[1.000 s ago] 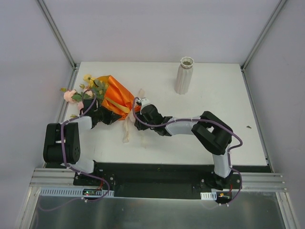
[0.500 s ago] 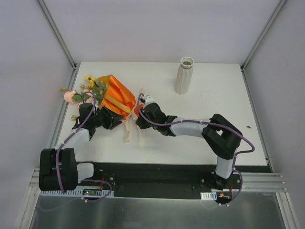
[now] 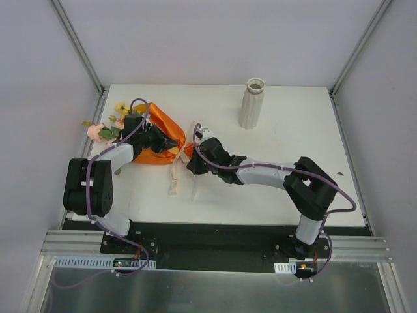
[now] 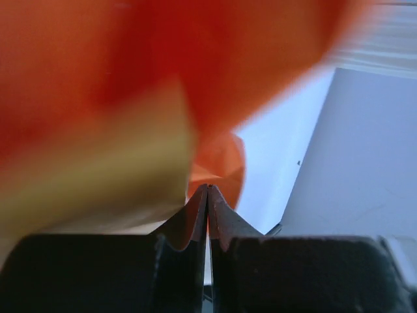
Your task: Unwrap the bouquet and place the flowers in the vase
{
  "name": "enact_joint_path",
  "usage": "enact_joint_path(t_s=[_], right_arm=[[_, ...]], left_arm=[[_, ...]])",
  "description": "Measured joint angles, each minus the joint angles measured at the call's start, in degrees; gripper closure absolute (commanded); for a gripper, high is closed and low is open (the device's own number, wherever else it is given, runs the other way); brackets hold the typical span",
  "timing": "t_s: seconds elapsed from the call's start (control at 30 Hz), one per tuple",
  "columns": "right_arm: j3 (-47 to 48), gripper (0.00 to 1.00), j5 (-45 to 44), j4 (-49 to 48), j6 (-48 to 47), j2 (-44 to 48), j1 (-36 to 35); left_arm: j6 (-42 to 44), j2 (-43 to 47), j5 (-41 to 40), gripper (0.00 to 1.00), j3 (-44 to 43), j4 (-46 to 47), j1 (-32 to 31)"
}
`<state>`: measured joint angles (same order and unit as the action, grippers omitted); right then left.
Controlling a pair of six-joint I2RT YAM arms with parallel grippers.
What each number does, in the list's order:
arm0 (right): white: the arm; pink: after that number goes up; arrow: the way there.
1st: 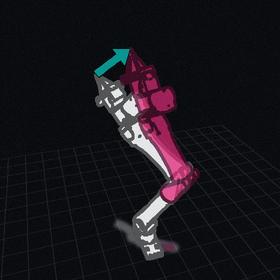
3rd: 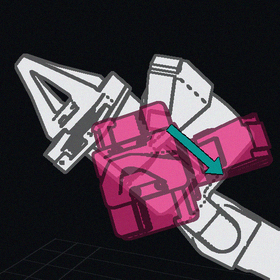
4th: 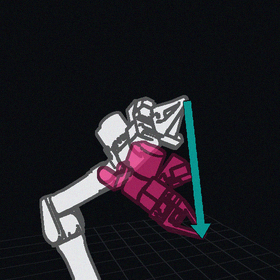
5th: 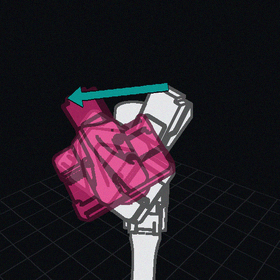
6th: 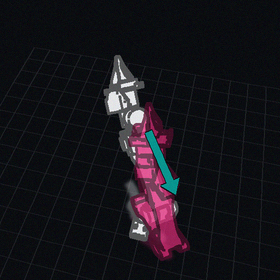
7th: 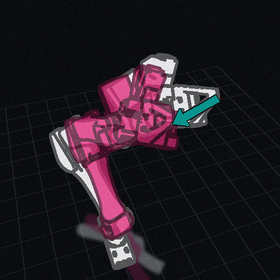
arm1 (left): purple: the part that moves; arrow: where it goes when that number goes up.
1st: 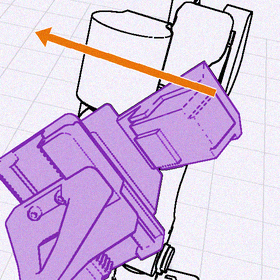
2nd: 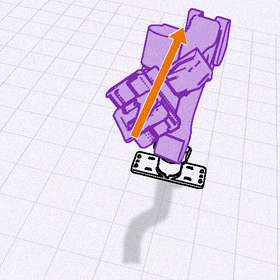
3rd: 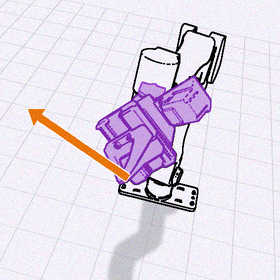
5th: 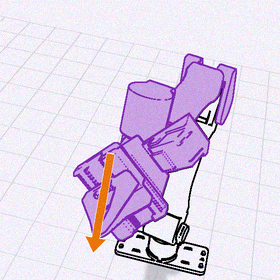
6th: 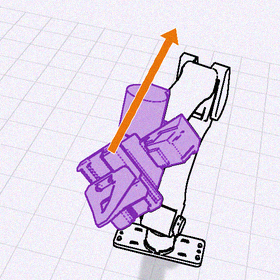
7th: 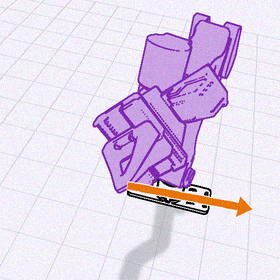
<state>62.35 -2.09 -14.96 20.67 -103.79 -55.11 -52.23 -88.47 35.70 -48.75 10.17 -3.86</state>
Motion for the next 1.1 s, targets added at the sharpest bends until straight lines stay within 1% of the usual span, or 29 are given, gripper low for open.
enact_joint_path(t_s=[0.07,0.17,0.43,0.57,0.67,0.93,1.1], right_arm=[[0.07,1.00,-0.02,1.29,0.09,1.36,0.00],[1.03,0.99,-0.09,4.13,-0.20,3.98,0.09],[7.67,0.99,-0.28,11.87,-2.23,12.98,0.26],[9.49,0.99,-1.70,14.29,-3.85,19.71,0.28],[11.69,0.99,-3.04,18.05,-5.40,23.15,0.35],[14.05,0.99,-8.28,28.72,-10.64,35.15,0.52],[15.23,0.99,-9.29,32.74,-11.98,40.83,0.55]], left_arm=[[-0.02,-3.96,-0.37,1.00,-0.04,-0.52,-0.22],[0.37,-6.97,-1.53,1.00,0.00,-1.92,-0.17],[1.01,-8.66,-3.26,1.00,0.04,-1.86,-0.15],[1.03,-9.70,-3.39,1.00,0.04,-1.68,-0.15],[1.07,-9.75,-3.58,1.00,0.04,-1.49,-0.17],[1.01,-9.77,-3.89,1.00,0.63,-0.68,-0.22],[1.03,-9.77,-4.37,1.00,0.94,-0.11,-0.33]])
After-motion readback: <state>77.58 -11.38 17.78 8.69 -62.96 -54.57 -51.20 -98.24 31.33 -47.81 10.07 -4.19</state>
